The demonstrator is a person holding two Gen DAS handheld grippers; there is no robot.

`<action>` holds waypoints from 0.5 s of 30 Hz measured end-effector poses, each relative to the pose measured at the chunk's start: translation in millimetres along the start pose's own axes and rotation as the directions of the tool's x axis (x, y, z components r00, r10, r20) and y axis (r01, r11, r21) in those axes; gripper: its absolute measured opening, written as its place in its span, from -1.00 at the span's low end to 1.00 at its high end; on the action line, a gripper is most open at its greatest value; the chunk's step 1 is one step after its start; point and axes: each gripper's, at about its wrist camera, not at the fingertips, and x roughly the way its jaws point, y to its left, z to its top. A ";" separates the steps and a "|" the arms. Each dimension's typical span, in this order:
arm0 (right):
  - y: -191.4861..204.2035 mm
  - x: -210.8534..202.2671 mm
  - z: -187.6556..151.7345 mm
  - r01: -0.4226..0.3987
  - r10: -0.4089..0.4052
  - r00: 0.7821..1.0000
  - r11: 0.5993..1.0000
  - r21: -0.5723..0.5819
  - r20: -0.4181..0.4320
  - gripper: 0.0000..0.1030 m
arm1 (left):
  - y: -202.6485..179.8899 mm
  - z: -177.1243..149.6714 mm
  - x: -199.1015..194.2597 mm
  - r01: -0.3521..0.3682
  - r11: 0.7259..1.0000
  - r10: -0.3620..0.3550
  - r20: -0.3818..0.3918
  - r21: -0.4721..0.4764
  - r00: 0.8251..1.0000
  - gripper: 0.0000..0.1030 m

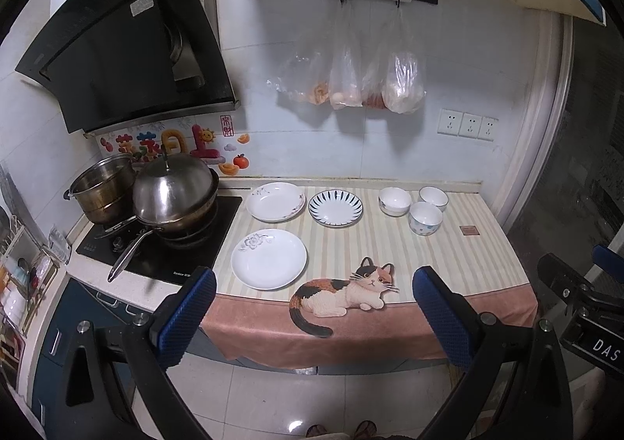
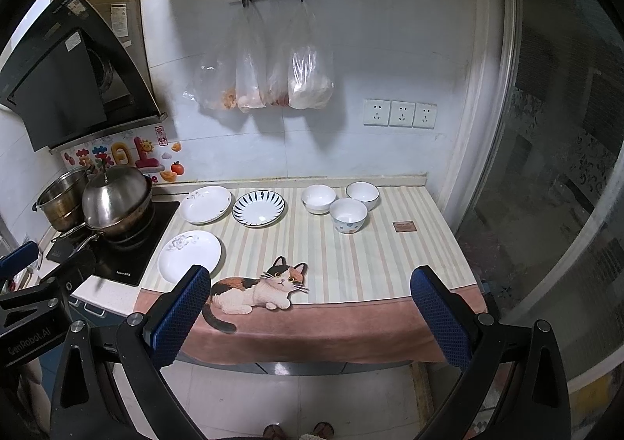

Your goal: Organize plates and bowls

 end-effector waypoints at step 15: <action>41.7 210.2 -30.7 -0.205 0.247 0.926 0.964 0.170 -0.284 1.00 | 105.1 -22.0 191.8 -0.223 0.972 0.201 -0.224 -0.078 0.954 1.00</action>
